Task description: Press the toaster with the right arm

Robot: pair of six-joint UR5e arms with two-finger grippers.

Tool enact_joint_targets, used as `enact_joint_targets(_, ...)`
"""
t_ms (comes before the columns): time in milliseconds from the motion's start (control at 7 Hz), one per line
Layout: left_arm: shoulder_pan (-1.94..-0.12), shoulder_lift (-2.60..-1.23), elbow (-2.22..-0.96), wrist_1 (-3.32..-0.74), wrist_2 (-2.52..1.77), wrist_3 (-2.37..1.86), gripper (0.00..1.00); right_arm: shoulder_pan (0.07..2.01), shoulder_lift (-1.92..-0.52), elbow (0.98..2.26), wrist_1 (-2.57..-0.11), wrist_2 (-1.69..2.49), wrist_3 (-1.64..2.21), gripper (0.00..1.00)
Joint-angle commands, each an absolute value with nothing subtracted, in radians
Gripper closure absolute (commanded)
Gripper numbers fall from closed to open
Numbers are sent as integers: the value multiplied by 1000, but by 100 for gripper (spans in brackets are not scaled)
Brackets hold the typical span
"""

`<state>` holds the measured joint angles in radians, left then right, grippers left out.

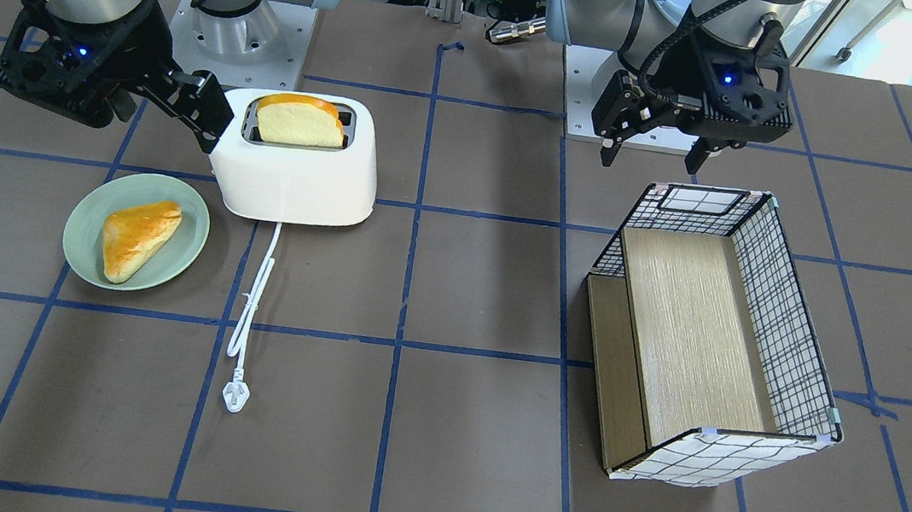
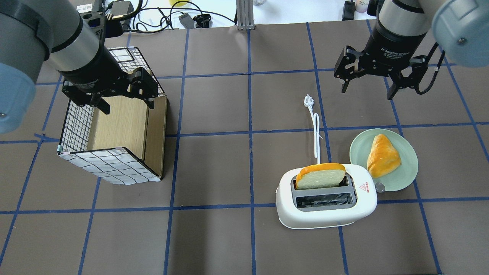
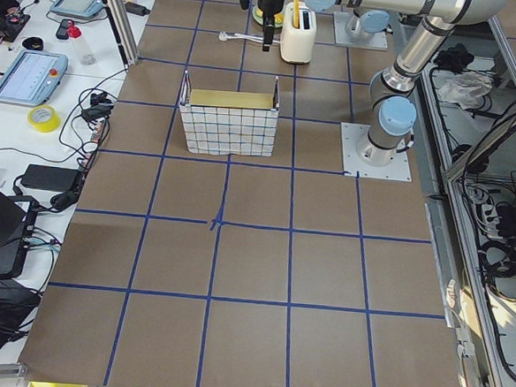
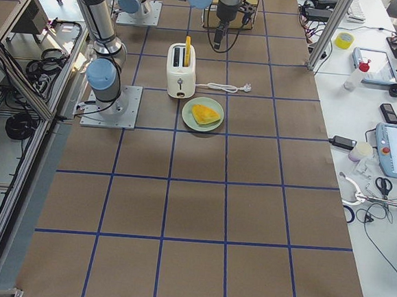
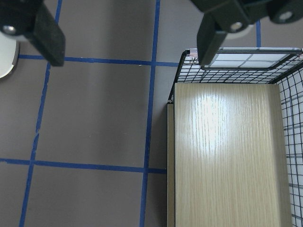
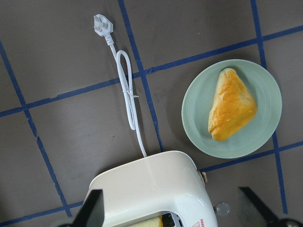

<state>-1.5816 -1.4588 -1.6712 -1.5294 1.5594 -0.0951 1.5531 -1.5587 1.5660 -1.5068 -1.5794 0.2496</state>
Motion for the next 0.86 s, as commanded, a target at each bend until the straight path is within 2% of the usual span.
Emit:
enact_joint_targets(0,-1582,-1459,-1671,-1529,1560,-95,0,1552,-1559,1566,-1508,-1586,249,0)
enact_joint_targets(571,-1582,-1459,-1671,-1529,1560,-95,0,1552,-1559,1566,-1519,-1586,233,1)
enact_joint_targets(714,-1582,-1459,-1671,-1529,1559,-95,0,1549,-1559,1566,-1519,-1588,233,11)
